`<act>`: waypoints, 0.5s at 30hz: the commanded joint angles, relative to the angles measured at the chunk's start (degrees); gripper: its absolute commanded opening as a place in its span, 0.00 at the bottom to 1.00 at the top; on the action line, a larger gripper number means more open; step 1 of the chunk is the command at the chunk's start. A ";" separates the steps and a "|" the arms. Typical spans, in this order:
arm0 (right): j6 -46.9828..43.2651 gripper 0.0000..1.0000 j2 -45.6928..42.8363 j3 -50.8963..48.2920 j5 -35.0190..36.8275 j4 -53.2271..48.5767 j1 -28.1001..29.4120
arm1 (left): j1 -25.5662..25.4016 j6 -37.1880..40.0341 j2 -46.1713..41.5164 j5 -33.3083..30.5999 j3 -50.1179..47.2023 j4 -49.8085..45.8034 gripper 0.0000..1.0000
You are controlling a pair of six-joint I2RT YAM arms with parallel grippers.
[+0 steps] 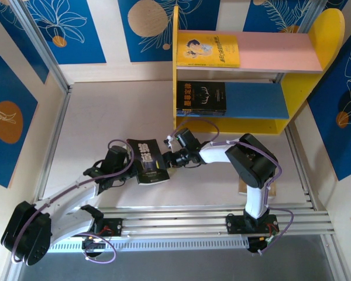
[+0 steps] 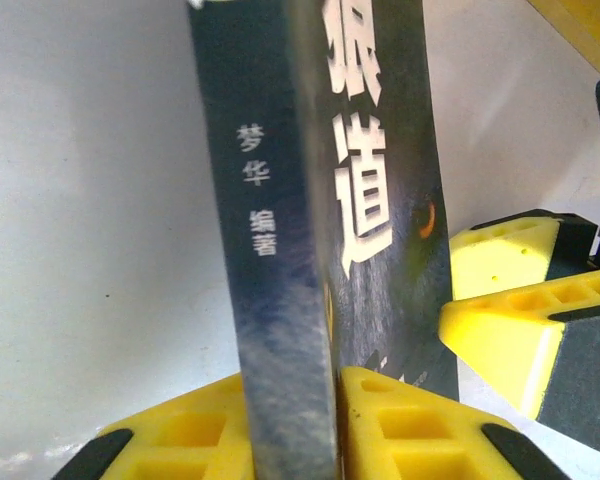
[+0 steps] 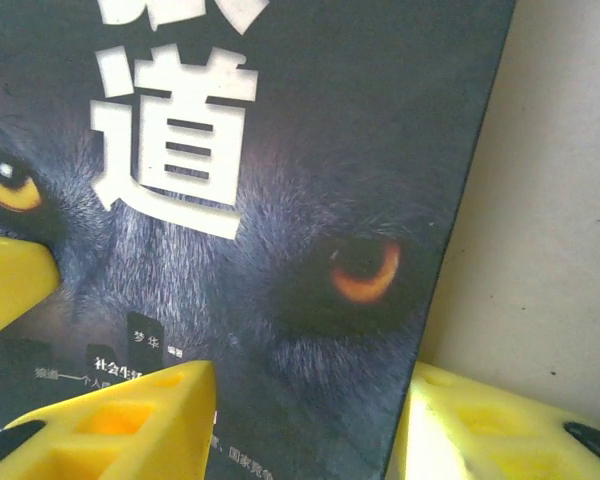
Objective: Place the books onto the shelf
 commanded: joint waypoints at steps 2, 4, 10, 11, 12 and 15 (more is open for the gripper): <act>-1.00 0.51 -0.39 -3.65 3.00 -9.96 -1.88 | 0.07 1.63 -1.91 -1.77 2.14 -2.09 0.20; -1.20 0.52 -1.57 -3.89 3.27 -10.34 -2.53 | 0.07 1.81 -2.51 -2.09 2.13 -2.36 0.17; -1.88 0.52 -5.74 -4.56 4.35 -11.84 -4.63 | 0.07 1.97 -3.55 -2.30 2.28 -1.93 0.00; -1.84 0.52 -6.68 -4.86 4.74 -11.89 -4.96 | 0.07 2.18 -3.59 -2.30 2.50 -2.03 0.00; -1.68 0.54 -7.83 -5.42 5.28 -11.80 -5.24 | 0.07 2.33 -3.69 -2.23 2.82 -2.18 0.00; -1.25 0.56 -11.57 -6.98 6.54 -11.57 -5.94 | 0.12 2.66 -4.12 -1.80 3.54 -1.95 0.00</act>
